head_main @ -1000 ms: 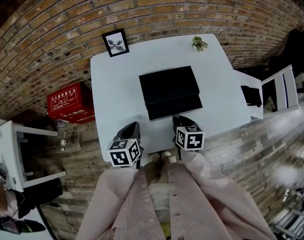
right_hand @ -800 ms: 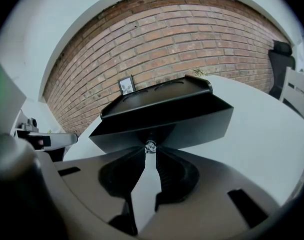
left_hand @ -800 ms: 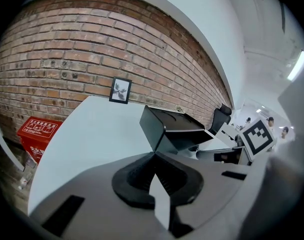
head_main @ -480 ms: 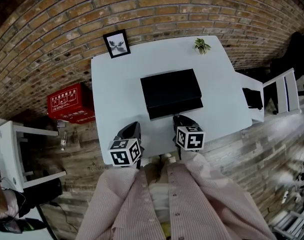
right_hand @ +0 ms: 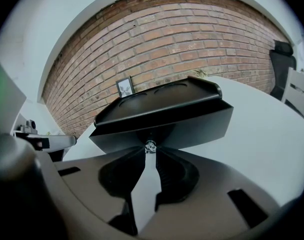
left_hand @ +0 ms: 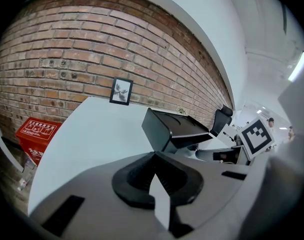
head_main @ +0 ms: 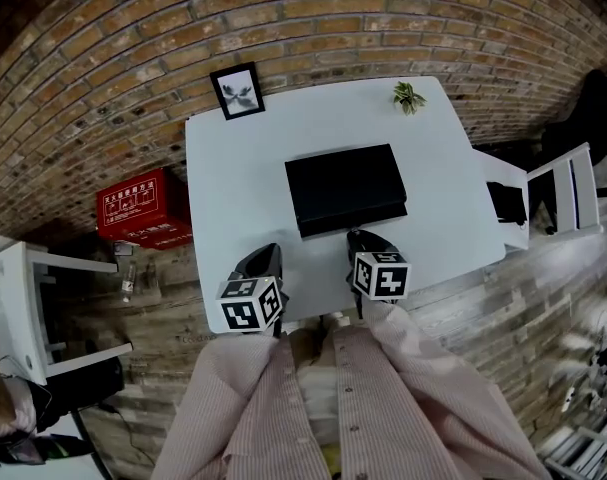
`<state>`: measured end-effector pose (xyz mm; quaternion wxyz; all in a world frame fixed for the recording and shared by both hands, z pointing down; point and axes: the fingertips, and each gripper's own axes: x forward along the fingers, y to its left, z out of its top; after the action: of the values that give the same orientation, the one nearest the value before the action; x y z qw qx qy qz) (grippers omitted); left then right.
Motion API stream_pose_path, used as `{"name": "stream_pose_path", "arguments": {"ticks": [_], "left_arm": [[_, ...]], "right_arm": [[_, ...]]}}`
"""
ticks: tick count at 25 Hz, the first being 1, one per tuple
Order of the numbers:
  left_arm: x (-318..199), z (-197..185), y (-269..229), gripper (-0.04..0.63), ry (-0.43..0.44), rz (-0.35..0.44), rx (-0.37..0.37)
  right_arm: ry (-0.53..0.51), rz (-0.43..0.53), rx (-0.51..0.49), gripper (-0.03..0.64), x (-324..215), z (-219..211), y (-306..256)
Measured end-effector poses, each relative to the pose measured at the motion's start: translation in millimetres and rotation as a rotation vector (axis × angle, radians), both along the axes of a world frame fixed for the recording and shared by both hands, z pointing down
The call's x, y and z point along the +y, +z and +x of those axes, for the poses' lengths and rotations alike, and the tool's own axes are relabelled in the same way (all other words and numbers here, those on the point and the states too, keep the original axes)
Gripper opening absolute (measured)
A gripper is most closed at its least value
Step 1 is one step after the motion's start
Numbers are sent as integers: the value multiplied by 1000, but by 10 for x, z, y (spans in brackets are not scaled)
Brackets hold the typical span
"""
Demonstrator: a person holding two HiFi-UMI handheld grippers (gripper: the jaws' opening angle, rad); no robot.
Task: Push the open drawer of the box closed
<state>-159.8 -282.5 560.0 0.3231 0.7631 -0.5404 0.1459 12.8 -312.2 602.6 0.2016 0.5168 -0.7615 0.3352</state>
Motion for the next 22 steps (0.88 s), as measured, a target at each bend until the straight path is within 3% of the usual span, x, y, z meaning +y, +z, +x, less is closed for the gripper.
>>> {"name": "stream_pose_path", "arguments": {"ticks": [22], "left_arm": [[-120,-94,-3,-5,-15,0,-7]], "right_arm": [[5,14,-11,70,-243,-47,-6]]}}
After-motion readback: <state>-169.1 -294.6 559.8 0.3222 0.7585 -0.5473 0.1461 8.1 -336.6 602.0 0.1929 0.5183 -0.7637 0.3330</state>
